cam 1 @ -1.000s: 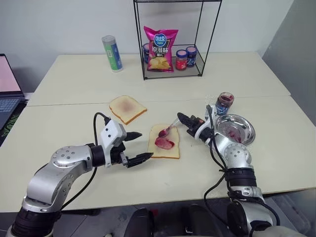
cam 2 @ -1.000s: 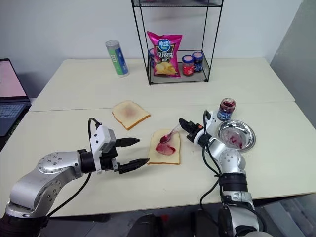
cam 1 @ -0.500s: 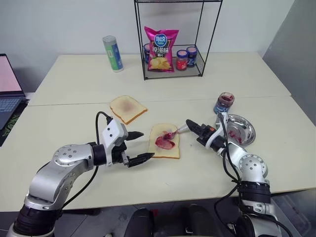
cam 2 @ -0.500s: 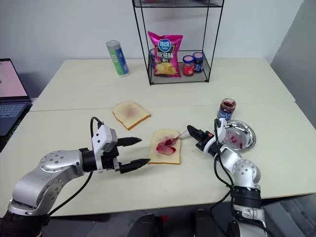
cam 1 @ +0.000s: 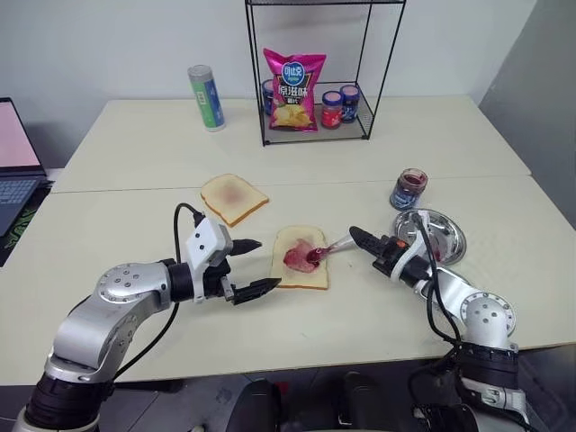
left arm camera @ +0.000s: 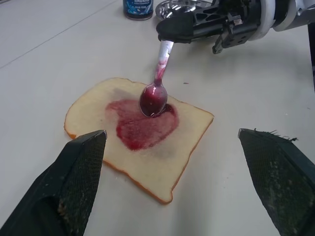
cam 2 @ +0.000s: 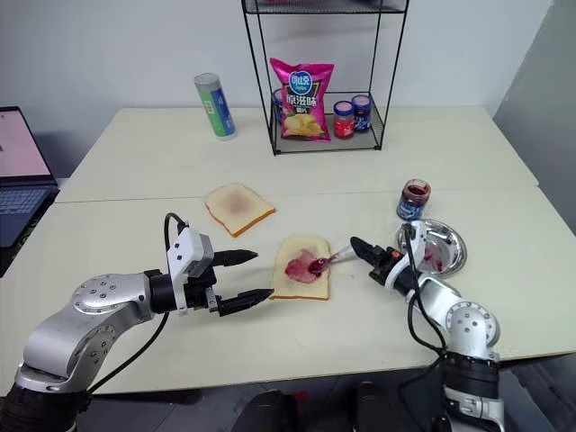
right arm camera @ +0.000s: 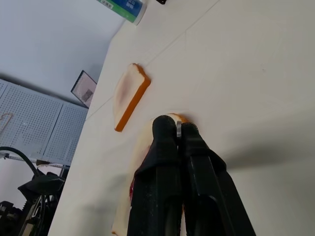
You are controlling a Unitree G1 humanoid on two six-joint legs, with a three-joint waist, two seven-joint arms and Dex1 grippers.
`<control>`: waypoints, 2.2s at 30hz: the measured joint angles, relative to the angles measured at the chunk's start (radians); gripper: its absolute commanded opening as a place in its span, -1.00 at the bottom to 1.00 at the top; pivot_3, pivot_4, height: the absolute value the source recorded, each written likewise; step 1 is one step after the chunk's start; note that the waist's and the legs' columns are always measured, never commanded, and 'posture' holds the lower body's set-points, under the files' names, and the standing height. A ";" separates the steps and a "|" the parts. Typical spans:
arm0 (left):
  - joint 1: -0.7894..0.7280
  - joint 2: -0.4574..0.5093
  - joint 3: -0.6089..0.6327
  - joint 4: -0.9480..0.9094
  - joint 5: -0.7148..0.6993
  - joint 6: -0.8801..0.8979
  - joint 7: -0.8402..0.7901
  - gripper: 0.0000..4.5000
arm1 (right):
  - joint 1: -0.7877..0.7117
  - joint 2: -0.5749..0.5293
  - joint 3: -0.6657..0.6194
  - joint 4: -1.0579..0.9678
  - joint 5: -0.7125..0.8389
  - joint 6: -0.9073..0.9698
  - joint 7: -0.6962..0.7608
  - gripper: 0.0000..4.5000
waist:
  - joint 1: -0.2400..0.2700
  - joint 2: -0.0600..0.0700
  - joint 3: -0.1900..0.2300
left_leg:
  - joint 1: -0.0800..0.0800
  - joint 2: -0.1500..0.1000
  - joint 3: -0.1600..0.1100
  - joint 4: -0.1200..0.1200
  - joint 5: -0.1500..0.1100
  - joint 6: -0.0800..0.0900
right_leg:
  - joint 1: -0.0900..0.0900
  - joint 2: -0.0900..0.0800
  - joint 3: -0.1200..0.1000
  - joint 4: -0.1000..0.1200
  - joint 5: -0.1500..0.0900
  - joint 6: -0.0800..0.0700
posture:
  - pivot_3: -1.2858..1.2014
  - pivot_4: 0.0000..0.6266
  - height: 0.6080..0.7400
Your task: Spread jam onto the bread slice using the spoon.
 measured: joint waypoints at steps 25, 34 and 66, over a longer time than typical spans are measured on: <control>0.014 -0.014 0.001 -0.001 0.002 -0.001 0.001 1.00 | -0.125 0.081 0.078 0.008 0.156 -0.016 -0.113 -0.99 | -0.004 0.000 0.000 | 0.000 0.000 0.000 0.000 0.000 0.000 | 0.000 0.000 0.000 0.000 0.000 0.000 | 0.03 -0.52 1.00; 0.028 -0.004 0.004 -0.005 0.000 0.000 0.004 1.00 | -0.108 0.094 0.165 0.079 0.044 -0.037 -0.027 -0.99 | -0.003 0.000 0.000 | 0.000 0.000 0.000 0.000 0.000 0.000 | 0.000 0.000 0.000 0.000 0.002 -0.003 | 0.03 -0.52 1.00; -0.439 -0.083 -0.212 0.139 0.036 -0.007 -0.134 1.00 | 0.068 -0.236 -0.179 -0.261 0.408 -0.168 -0.361 -0.99 | 0.030 -0.002 0.000 | -0.006 -0.002 -0.001 0.000 0.000 0.001 | 0.000 0.004 -0.001 -0.010 0.003 -0.002 | 0.03 -0.52 1.00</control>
